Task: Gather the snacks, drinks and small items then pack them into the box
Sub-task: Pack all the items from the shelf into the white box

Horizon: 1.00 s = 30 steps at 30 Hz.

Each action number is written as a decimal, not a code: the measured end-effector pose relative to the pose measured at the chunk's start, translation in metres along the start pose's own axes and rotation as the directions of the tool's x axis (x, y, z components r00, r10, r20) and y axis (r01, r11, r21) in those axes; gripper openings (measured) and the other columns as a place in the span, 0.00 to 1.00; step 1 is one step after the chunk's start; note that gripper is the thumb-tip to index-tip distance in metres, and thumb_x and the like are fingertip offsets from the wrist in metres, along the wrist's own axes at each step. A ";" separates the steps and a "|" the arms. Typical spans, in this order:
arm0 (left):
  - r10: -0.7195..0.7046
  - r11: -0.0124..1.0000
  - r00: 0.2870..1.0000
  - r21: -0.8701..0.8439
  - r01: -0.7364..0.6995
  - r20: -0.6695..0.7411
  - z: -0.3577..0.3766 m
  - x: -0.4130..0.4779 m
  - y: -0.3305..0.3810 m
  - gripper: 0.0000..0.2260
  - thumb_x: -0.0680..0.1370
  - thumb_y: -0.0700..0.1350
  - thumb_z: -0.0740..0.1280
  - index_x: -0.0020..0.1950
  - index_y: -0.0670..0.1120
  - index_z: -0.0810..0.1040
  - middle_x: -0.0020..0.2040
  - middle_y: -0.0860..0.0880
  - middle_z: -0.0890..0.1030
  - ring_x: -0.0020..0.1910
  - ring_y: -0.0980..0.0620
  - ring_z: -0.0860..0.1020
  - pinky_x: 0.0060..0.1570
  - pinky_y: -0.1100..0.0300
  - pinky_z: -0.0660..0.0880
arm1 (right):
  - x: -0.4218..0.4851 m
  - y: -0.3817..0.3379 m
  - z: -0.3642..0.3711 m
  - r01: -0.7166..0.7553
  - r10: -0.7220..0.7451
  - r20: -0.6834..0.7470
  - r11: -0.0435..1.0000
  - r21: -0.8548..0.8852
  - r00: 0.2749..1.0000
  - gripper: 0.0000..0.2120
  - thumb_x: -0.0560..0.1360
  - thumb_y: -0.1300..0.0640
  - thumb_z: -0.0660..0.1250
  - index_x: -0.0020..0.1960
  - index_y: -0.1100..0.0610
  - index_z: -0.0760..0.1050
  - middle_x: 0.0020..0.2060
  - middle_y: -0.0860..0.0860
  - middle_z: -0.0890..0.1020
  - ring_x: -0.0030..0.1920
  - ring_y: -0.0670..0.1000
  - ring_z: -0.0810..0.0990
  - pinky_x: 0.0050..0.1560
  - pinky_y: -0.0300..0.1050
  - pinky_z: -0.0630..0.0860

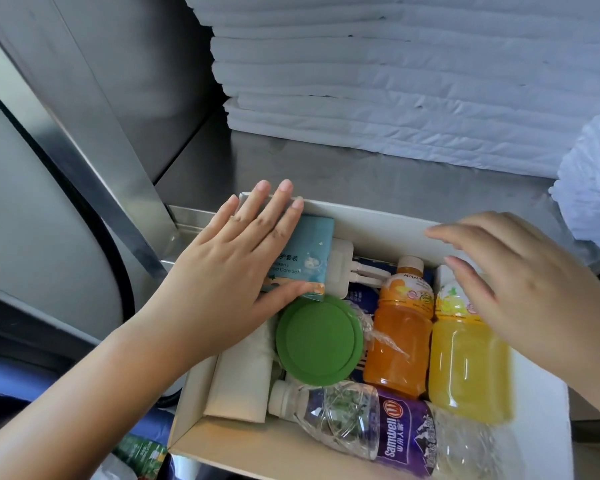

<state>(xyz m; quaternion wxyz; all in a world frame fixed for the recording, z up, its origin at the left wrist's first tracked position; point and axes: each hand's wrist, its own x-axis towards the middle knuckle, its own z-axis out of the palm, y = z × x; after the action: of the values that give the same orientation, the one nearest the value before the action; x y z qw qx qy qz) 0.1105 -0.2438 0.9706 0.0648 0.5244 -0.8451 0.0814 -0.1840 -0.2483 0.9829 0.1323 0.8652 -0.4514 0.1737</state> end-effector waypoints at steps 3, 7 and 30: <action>-0.009 1.000 1.000 0.009 0.008 0.011 0.000 0.005 0.002 0.37 0.76 0.67 0.41 0.77 0.44 0.50 0.77 0.47 0.48 0.76 0.47 0.46 0.74 0.52 0.46 | -0.002 0.001 0.001 -0.037 0.036 0.030 0.999 0.021 0.999 0.14 0.79 0.58 0.61 0.63 0.59 0.73 0.51 0.53 0.76 0.50 0.55 0.76 0.45 0.51 0.77; -0.022 1.000 1.000 -0.007 0.022 0.005 0.001 0.017 0.001 0.38 0.75 0.67 0.36 0.77 0.44 0.48 0.76 0.49 0.45 0.76 0.49 0.44 0.74 0.55 0.42 | 0.005 0.002 0.006 -0.100 0.095 0.096 0.994 0.038 0.991 0.17 0.75 0.62 0.61 0.64 0.60 0.73 0.53 0.54 0.75 0.53 0.54 0.74 0.52 0.48 0.72; -0.056 0.998 0.998 0.019 0.056 0.012 0.009 0.022 0.000 0.44 0.67 0.73 0.31 0.75 0.47 0.37 0.73 0.53 0.34 0.73 0.55 0.35 0.72 0.58 0.36 | -0.075 -0.039 -0.040 -0.293 0.236 0.217 0.910 0.292 0.947 0.24 0.78 0.37 0.52 0.64 0.49 0.73 0.61 0.39 0.72 0.62 0.35 0.65 0.62 0.20 0.50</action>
<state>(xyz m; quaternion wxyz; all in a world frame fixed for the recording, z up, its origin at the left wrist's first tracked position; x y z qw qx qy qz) 0.1001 -0.2651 0.9664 0.0568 0.5491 -0.8296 0.0839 -0.1991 -0.1566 0.9847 -0.0754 0.8177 -0.5404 0.1834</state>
